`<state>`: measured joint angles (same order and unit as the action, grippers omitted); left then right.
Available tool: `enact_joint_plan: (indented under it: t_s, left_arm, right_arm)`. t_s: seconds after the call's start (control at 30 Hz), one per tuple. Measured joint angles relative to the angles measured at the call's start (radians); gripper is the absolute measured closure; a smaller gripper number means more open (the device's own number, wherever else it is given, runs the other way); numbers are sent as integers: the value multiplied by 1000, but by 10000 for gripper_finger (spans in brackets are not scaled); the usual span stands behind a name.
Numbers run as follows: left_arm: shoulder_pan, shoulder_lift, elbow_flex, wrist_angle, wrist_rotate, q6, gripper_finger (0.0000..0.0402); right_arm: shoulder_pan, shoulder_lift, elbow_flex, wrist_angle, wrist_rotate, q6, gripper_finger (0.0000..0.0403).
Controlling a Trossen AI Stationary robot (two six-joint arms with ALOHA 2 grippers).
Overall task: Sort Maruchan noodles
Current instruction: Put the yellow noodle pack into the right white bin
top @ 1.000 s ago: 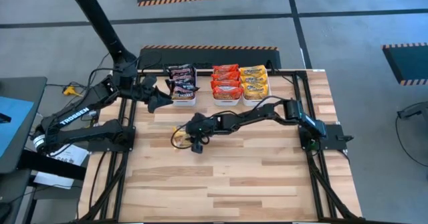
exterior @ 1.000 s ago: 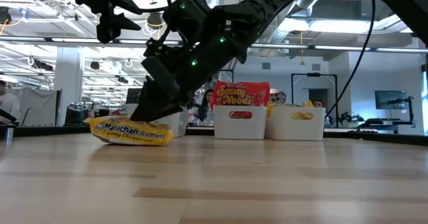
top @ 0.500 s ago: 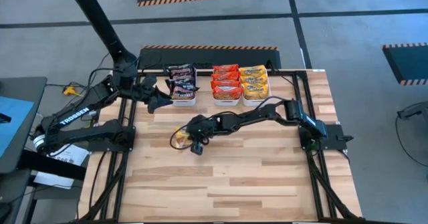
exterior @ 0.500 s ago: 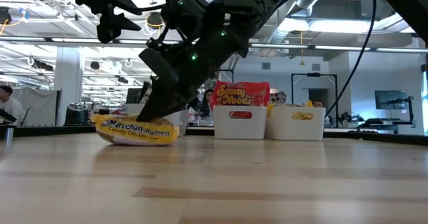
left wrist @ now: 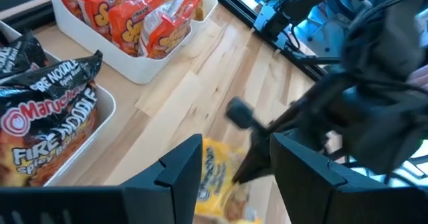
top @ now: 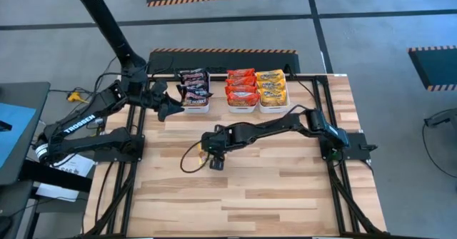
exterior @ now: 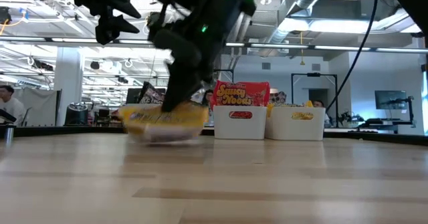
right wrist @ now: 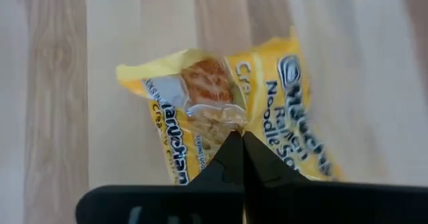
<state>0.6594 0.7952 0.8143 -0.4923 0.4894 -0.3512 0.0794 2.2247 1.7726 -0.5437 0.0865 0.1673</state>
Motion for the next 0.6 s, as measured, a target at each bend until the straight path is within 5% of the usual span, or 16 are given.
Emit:
enact_joint_plan:
  t_s: [0.6]
  left_arm:
    - [0,0,0,1,-7,16,237]
  right_arm:
    - [51,-252,13,-394,281,43,399]
